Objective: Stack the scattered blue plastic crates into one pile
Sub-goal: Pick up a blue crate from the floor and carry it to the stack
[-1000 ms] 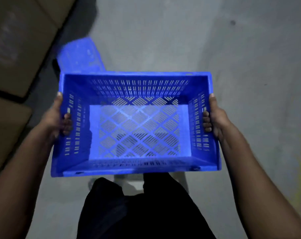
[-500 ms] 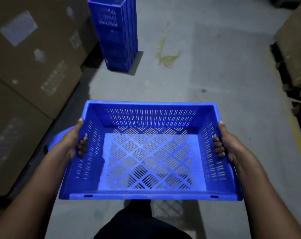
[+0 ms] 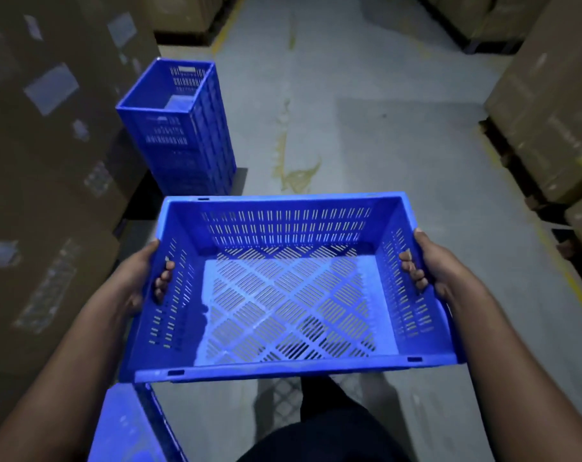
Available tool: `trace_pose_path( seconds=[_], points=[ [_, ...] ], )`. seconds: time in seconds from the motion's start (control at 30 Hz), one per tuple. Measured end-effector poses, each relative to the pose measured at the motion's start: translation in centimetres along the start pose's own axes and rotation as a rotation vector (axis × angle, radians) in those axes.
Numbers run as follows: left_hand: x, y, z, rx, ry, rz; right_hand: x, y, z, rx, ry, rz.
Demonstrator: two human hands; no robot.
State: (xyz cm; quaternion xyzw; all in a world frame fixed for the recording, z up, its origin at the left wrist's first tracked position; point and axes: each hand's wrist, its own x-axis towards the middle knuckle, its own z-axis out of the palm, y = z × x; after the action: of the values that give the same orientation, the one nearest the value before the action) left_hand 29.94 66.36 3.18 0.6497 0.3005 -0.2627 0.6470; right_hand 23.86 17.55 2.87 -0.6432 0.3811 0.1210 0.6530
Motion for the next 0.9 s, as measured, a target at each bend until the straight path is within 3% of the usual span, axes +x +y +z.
trace_pose_path(
  seconds=[0.23, 0.53, 0.9],
  points=[
    [13.9, 16.0, 3.3, 0.014, 0.030, 0.098, 15.3, -13.9, 5.3, -0.020, 0.037, -0.088],
    [26.6, 37.1, 3.4, -0.135, 0.109, 0.239, 31.8, -36.5, 15.0, -0.131, 0.037, -0.266],
    [43.0, 58.9, -4.0, -0.311, 0.255, 0.446, 51.7, -63.8, 36.2, -0.244, -0.074, -0.444]
  ],
)
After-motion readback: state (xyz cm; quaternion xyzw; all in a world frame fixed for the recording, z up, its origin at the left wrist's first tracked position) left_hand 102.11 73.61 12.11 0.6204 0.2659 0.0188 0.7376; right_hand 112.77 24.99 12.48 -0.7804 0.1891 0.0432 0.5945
